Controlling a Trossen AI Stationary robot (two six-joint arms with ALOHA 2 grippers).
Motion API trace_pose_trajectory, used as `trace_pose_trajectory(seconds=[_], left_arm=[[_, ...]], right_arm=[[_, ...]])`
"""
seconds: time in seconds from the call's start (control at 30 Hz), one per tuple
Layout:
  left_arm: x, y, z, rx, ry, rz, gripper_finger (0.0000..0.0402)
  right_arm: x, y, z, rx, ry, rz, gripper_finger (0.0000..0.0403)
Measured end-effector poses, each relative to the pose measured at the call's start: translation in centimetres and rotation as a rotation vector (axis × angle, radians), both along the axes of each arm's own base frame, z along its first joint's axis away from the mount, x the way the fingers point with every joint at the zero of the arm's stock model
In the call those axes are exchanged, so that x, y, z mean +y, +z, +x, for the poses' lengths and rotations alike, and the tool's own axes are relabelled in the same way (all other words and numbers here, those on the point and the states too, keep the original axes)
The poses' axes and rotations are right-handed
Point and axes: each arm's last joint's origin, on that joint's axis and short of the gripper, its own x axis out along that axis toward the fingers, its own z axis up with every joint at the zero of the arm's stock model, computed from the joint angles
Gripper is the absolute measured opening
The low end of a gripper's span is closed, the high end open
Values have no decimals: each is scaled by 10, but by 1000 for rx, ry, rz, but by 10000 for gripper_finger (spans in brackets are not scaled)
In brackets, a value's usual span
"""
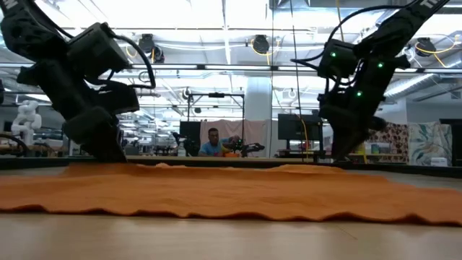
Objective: Roll towel
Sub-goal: Roll the brown towel
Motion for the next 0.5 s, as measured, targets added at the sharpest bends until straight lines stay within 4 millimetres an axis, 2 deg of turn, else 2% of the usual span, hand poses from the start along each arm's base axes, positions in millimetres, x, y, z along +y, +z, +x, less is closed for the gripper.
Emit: trace_pose_trajectory(seconds=[0.13,0.27,0.37,0.5], left_arm=[[-9,12,10,-45,-74,-39,154],[-13,27,23,-114,-117,-4,154],[-13,35,29,-145,-133,18,154],[-13,33,27,-119,-127,31,154]], right_arm=[[23,-12,-1,-9,19,62,151],[44,-17,-1,12,108,57,151],[53,-16,0,46,189,-26,151],[58,-19,-8,178,259,-97,151]])
